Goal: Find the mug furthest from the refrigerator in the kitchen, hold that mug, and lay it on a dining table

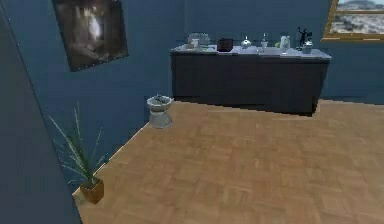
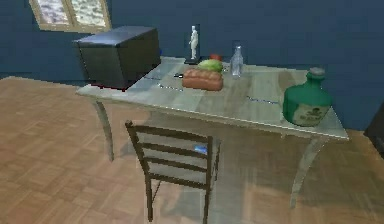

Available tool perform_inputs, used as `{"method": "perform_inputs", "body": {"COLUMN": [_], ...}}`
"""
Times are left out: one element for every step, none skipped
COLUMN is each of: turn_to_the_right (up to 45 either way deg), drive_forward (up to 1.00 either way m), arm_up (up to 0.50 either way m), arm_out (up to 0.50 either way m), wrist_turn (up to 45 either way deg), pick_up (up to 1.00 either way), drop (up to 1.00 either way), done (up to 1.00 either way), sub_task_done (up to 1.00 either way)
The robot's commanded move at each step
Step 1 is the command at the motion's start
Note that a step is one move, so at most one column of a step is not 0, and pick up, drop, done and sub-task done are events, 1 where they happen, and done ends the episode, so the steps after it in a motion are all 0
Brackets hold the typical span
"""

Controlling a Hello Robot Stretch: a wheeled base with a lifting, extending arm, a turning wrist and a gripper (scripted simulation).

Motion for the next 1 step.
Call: {"method": "perform_inputs", "body": {"turn_to_the_right": [30.0], "drive_forward": [0.00], "arm_up": [0.00], "arm_out": [0.00], "wrist_turn": [0.0], "pick_up": [0.00], "drop": [0.00], "done": [0.00], "sub_task_done": [0.00]}}
